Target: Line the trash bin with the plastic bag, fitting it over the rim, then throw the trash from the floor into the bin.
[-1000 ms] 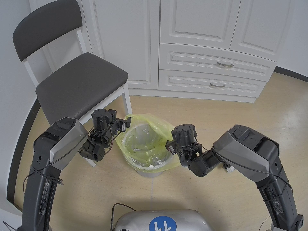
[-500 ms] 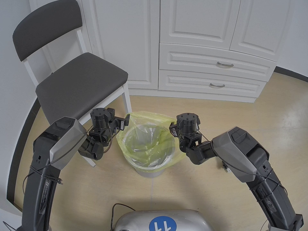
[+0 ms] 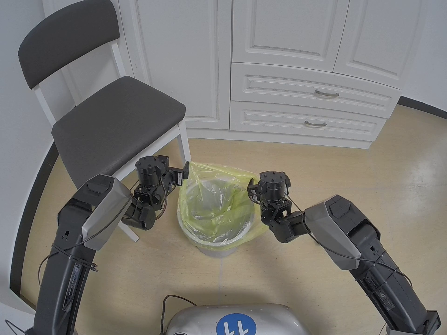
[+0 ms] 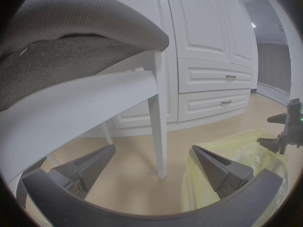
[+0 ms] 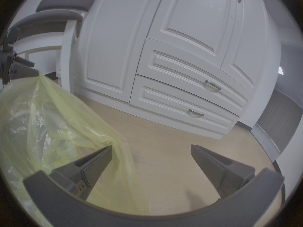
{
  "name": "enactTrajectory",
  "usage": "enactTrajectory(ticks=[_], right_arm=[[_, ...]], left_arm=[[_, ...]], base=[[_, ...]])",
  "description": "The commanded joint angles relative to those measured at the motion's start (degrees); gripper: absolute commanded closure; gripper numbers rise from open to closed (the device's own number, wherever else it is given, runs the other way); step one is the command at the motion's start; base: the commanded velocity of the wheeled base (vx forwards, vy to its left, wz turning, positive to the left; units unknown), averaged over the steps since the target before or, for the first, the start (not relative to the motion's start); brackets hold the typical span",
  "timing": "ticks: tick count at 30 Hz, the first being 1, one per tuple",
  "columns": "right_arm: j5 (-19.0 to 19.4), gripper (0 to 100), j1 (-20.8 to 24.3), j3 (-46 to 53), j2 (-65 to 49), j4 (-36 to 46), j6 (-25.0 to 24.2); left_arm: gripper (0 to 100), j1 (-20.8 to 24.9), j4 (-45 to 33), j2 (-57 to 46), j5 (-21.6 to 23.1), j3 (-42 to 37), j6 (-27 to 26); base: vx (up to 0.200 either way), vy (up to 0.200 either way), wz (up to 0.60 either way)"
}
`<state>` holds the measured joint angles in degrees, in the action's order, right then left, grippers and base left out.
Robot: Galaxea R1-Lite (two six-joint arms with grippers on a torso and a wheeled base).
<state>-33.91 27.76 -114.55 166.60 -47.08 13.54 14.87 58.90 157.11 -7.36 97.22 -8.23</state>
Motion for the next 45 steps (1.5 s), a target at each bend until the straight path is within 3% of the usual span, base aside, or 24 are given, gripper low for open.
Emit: enactTrajectory(ticks=[1,7,22,27,36,43,45], right_arm=[[0.1,0,-0.6,0.0,-0.3,-0.2,-3.0],[0.0,0,-1.0,0.0,0.8,0.6,-4.8],[-0.5,0,1.8,0.0,0.7,2.5,-5.2],[-0.5,0,2.8,5.3,-2.1,1.8,-5.3],[-0.5,0,2.1,0.0,-1.5,2.4,-5.2],[0.3,0,2.1,0.0,-0.9,2.1,-6.7],[2.4,0,2.0,0.0,-1.3,2.4,-7.0]], left_arm=[[0,0.1,-2.0,5.2,-2.7,7.2,0.1],[0,0.0,-5.3,8.2,-3.9,11.1,1.5],[0,-2.1,-6.8,7.6,-4.0,10.9,1.4],[0,-2.6,-7.0,7.2,-4.0,10.9,1.3],[0,-3.6,-7.4,6.5,-4.0,10.4,0.9],[0,-3.8,-8.4,4.9,-4.0,6.1,-1.4],[0,-3.8,-8.5,5.0,-4.0,6.0,-1.4]], base=[[0.0,0.0,0.0],[0.0,0.0,0.0],[0.0,0.0,0.0],[0.0,0.0,0.0],[0.0,0.0,0.0],[0.0,0.0,0.0],[0.0,0.0,0.0]])
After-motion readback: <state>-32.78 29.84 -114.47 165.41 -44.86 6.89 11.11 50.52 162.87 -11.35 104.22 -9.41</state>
